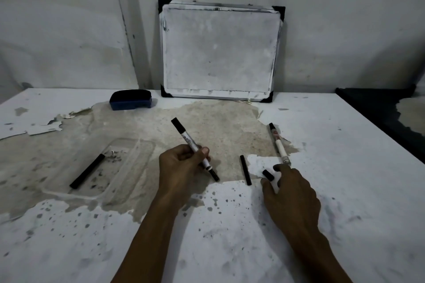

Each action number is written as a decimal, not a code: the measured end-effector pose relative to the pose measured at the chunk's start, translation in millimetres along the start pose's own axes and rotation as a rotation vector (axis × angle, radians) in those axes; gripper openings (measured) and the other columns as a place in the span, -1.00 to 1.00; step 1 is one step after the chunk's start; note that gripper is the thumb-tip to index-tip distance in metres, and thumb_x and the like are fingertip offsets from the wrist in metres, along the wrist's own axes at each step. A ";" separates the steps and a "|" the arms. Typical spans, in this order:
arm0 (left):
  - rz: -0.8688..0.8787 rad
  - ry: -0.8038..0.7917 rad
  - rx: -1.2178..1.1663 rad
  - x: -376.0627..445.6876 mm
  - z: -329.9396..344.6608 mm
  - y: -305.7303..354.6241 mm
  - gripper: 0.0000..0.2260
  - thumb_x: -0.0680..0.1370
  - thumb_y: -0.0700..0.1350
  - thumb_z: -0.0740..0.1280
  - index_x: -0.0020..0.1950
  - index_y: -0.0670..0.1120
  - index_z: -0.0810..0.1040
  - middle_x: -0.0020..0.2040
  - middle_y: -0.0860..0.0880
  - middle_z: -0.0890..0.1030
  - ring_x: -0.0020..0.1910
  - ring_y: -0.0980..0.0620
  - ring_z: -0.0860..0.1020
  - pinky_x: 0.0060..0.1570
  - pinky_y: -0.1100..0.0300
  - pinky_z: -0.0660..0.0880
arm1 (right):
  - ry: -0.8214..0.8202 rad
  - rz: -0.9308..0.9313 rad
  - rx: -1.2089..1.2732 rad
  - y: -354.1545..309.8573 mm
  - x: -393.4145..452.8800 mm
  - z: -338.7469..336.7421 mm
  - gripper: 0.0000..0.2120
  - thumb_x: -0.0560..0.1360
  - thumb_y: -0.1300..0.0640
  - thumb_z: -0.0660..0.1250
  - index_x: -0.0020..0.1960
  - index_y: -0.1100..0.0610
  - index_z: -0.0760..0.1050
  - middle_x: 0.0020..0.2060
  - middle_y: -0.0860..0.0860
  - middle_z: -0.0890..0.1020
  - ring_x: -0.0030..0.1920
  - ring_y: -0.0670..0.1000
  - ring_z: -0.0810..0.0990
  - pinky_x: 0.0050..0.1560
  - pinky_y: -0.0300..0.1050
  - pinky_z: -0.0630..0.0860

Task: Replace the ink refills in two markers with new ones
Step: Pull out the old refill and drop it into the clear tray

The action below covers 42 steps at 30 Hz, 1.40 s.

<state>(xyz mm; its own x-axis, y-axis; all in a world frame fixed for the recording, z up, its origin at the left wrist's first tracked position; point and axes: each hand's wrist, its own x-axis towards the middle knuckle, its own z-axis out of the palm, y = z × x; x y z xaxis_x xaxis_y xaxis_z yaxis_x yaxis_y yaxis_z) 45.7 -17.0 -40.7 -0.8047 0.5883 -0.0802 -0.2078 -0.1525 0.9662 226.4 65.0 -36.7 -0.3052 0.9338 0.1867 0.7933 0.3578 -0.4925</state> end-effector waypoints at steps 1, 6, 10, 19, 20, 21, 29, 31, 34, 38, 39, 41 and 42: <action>-0.016 0.005 -0.022 -0.5 0.0 -0.6 -0.95 0.47 -0.31 0.47 -0.09 -0.26 0.69 -0.20 -0.23 0.71 -0.16 -0.20 0.67 0.05 -0.19 0.63 | 0.002 0.002 0.024 0.0 -0.8 -0.7 -0.61 0.50 -0.06 0.30 0.29 0.01 0.40 0.17 0.01 0.56 0.15 0.09 0.56 0.03 -0.05 0.47; -0.075 0.044 -0.072 3.2 -1.6 -4.3 -0.95 0.50 -0.29 0.45 -0.09 -0.26 0.69 -0.21 -0.22 0.72 -0.17 -0.19 0.69 0.08 -0.15 0.62 | 0.118 -0.227 0.126 -14.3 -5.5 2.9 -0.67 0.40 -0.01 0.44 0.14 0.02 0.52 0.04 0.00 0.53 0.09 0.04 0.53 -0.04 -0.07 0.52; -0.064 0.065 -0.062 4.1 -3.6 -4.4 -0.92 0.49 -0.24 0.47 -0.10 -0.25 0.71 -0.17 -0.25 0.73 -0.16 -0.20 0.70 0.05 -0.13 0.64 | 0.021 -0.425 0.066 -49.6 -4.1 15.7 -0.75 0.37 -0.04 0.45 0.01 0.03 0.61 -0.04 -0.03 0.58 0.05 0.02 0.48 -0.04 -0.05 0.49; 0.068 0.046 -0.069 1.8 -18.1 31.7 -0.94 0.51 -0.25 0.44 -0.09 -0.24 0.69 -0.18 -0.22 0.72 -0.13 -0.16 0.71 -0.01 0.01 0.66 | -0.033 -0.447 0.057 -92.2 2.9 32.0 -0.87 0.47 0.04 0.37 -0.05 0.05 0.66 -0.12 0.02 0.63 -0.05 0.09 0.52 -0.09 -0.07 0.34; 0.084 0.048 -0.074 2.9 -23.4 38.6 -0.93 0.51 -0.24 0.45 -0.09 -0.23 0.69 -0.18 -0.21 0.73 -0.12 -0.16 0.71 -0.01 0.01 0.66 | -0.025 -0.442 0.079 -94.7 1.9 31.1 -0.85 0.46 0.03 0.40 -0.03 0.04 0.67 -0.12 0.02 0.63 -0.06 0.09 0.53 -0.06 -0.05 0.39; 0.106 0.057 -0.081 3.7 -30.2 46.7 -0.93 0.51 -0.22 0.45 -0.09 -0.22 0.69 -0.17 -0.20 0.73 -0.11 -0.16 0.72 -0.02 0.02 0.66 | -0.027 -0.442 0.103 -98.7 0.7 29.6 -0.84 0.45 0.01 0.42 -0.01 0.03 0.68 -0.12 0.03 0.64 -0.06 0.09 0.54 -0.04 -0.02 0.44; 0.267 0.254 -0.188 -5.8 -114.5 112.1 -0.88 0.53 -0.19 0.42 -0.21 -0.14 0.66 -0.33 -0.04 0.71 -0.25 -0.01 0.71 -0.13 0.16 0.66 | -0.301 -0.426 0.385 -178.4 -9.1 29.1 -0.67 0.33 0.04 0.54 0.05 0.02 0.55 -0.24 -0.01 0.70 -0.27 -0.06 0.65 -0.16 -0.11 0.60; 0.296 0.295 -0.144 -10.9 -136.8 120.5 -0.87 0.54 -0.14 0.42 -0.20 -0.10 0.65 -0.33 0.00 0.71 -0.26 0.03 0.70 -0.14 0.18 0.64 | -0.358 -0.391 0.469 -208.3 -12.9 39.5 -0.61 0.29 0.05 0.56 0.00 0.00 0.45 -0.25 0.01 0.67 -0.22 -0.01 0.64 -0.16 -0.04 0.60; 0.307 0.362 -0.097 -18.4 -164.1 126.5 -0.85 0.54 -0.07 0.43 -0.22 -0.07 0.66 -0.30 0.01 0.70 -0.25 0.05 0.69 -0.19 0.21 0.56 | -0.426 -0.412 0.397 -250.7 -20.4 61.2 -0.60 0.30 0.06 0.52 0.00 0.02 0.37 -0.12 0.05 0.60 -0.13 0.05 0.58 -0.22 -0.06 0.49; 0.285 0.410 -0.074 -26.2 -182.7 123.0 -0.81 0.52 -0.05 0.44 -0.29 -0.04 0.67 -0.31 0.00 0.71 -0.25 0.03 0.70 -0.20 0.17 0.51 | -0.474 -0.472 0.113 -284.5 -34.5 85.6 -0.75 0.36 0.10 0.43 -0.03 0.08 0.43 -0.07 0.05 0.57 -0.04 0.12 0.56 0.08 0.02 0.43; 0.278 0.416 -0.074 -27.7 -185.4 121.4 -0.81 0.52 -0.05 0.44 -0.29 -0.04 0.67 -0.31 0.00 0.71 -0.25 0.02 0.69 -0.21 0.17 0.50 | -0.467 -0.490 0.051 -288.3 -38.0 91.2 -0.78 0.37 0.11 0.40 -0.05 0.08 0.41 -0.11 0.04 0.54 -0.02 0.13 0.55 0.20 0.06 0.35; 0.256 0.428 -0.075 -28.8 -189.3 118.0 -0.83 0.52 -0.06 0.45 -0.27 -0.06 0.67 -0.31 -0.01 0.71 -0.23 -0.01 0.69 -0.21 0.16 0.48 | -0.439 -0.530 -0.060 -291.3 -42.3 101.4 -0.81 0.37 0.13 0.35 -0.11 0.06 0.34 -0.21 0.01 0.44 -0.02 0.14 0.54 0.31 0.12 0.21; 0.245 0.434 -0.076 -28.8 -190.7 116.2 -0.83 0.51 -0.07 0.45 -0.27 -0.06 0.67 -0.31 -0.02 0.71 -0.23 -0.02 0.69 -0.20 0.15 0.48 | -0.430 -0.545 -0.100 -291.8 -43.9 105.5 -0.81 0.37 0.13 0.34 -0.13 0.05 0.32 -0.27 -0.01 0.40 -0.03 0.14 0.54 0.32 0.14 0.16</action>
<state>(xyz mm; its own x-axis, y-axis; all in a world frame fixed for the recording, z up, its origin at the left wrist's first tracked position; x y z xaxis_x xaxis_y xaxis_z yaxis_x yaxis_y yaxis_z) -61.4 -203.2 27.2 -0.9885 0.1465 0.0365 -0.0111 -0.3115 0.9502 -47.3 -80.6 9.1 -0.8384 0.5446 0.0219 0.5059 0.7926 -0.3402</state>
